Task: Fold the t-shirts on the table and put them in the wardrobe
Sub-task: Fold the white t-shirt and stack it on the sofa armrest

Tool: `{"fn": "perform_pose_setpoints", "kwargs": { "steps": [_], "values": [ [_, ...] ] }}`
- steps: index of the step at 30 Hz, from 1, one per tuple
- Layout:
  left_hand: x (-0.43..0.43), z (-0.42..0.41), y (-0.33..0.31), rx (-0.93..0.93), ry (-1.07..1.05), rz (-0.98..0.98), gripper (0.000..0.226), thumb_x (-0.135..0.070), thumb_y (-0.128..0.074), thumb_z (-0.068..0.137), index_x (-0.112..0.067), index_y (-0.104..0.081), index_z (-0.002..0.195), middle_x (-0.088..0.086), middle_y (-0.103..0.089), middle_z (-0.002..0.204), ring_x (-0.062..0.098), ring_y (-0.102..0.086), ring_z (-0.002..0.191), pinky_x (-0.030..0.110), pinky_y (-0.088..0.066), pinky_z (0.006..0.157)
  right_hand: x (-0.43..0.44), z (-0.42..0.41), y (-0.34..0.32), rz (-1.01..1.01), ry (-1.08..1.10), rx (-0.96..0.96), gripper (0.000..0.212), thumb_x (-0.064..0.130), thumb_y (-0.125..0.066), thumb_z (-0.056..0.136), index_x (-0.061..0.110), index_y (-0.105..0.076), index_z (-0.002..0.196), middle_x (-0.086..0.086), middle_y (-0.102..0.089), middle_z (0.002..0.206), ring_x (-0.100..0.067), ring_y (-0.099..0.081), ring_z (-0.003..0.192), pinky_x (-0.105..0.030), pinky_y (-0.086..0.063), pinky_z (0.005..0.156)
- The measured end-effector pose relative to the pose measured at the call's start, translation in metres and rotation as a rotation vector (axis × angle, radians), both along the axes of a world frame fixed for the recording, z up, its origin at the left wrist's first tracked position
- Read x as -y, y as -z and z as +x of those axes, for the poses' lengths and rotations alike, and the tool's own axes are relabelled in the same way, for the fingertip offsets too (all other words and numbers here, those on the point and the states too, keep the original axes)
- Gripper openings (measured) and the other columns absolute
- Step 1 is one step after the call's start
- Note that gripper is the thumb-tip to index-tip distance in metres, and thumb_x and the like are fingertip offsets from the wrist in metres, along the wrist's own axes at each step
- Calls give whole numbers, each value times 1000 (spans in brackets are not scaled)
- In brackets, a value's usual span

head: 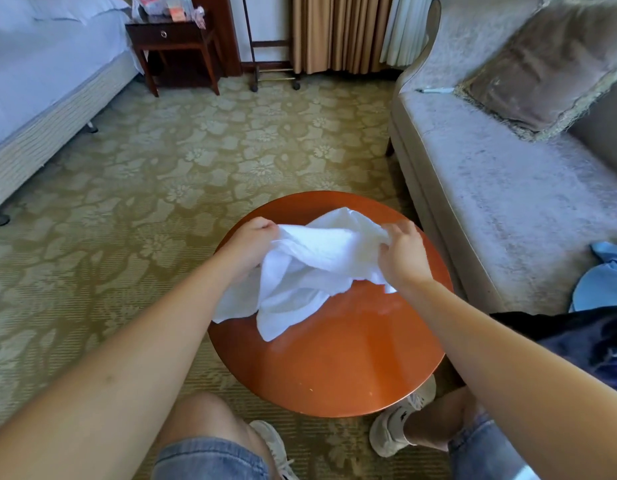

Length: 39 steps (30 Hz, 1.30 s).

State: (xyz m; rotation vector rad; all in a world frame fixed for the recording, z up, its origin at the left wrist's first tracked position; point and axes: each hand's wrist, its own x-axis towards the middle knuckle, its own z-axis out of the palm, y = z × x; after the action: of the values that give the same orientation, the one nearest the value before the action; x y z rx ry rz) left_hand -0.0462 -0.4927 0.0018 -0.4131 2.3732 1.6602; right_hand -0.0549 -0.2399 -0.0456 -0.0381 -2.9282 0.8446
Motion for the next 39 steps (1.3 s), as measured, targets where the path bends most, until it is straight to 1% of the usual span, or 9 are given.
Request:
{"fn": "perform_pose_setpoints", "kwargs": {
  "steps": [7,10,13,17,23,27,31,36,39],
  "values": [
    [-38,1,-36,-54,-45,240,18,-8,-49,99,-19,-56,88,0,-53,76,12,-49,66,23,-40,54,53,45,-22,-316,-240,-9,51,43,-69,85,18,-58,128,8,-58,120,-7,-52,107,-24,-40,96],
    [-43,5,-47,-59,-2,250,27,0,-42,98,-18,-59,86,2,-56,75,13,-52,64,22,-41,51,57,43,-26,-319,-198,-89,11,28,-60,93,22,-63,85,3,-64,85,-15,-58,82,-33,-46,78],
    [-42,10,-51,-64,-15,257,30,2,-44,96,-15,-66,84,4,-65,81,16,-60,73,24,-51,61,57,40,-38,-431,-158,-89,31,19,-52,98,20,-50,67,5,-51,58,-12,-48,58,-32,-38,59],
    [-41,15,-41,-174,172,-163,18,-36,-72,82,-20,-66,88,-8,-61,84,11,-56,83,28,-44,77,53,40,-57,-601,-118,-117,29,9,-44,100,18,-47,73,9,-49,67,0,-46,61,-16,-34,57],
    [-45,14,-26,-245,202,-331,28,-4,-59,84,-22,-58,105,-2,-61,97,16,-57,85,24,-39,63,33,21,-67,-585,-35,-66,19,14,-40,102,9,-52,88,4,-49,71,-12,-43,64,-27,-33,57],
    [-25,13,-17,-93,381,-481,6,-4,-57,85,-5,-60,80,3,-53,75,18,-50,67,27,-34,57,10,11,-63,-526,-14,-1,19,20,-41,102,11,-51,89,5,-49,73,-11,-43,64,-24,-33,56],
    [-4,17,0,22,433,-533,25,-13,-56,91,-12,-45,68,1,-40,66,16,-37,58,26,-27,54,-4,5,-54,-493,-38,53,18,23,-50,100,14,-53,84,5,-52,75,-14,-48,71,-27,-37,61],
    [17,26,-7,287,445,-129,15,-21,-65,93,-6,-67,95,10,-71,99,21,-64,89,29,-50,80,-25,7,-38,-342,-277,414,38,57,-73,77,20,-71,85,8,-61,93,-11,-56,91,-28,-42,84],
    [22,26,-31,306,468,187,61,-39,-86,67,-7,-67,115,14,-68,119,29,-64,110,41,-48,97,-41,9,-31,-312,-331,607,27,57,-78,71,32,-73,78,13,-64,93,-14,-59,101,-35,-43,101]
  ]
}}
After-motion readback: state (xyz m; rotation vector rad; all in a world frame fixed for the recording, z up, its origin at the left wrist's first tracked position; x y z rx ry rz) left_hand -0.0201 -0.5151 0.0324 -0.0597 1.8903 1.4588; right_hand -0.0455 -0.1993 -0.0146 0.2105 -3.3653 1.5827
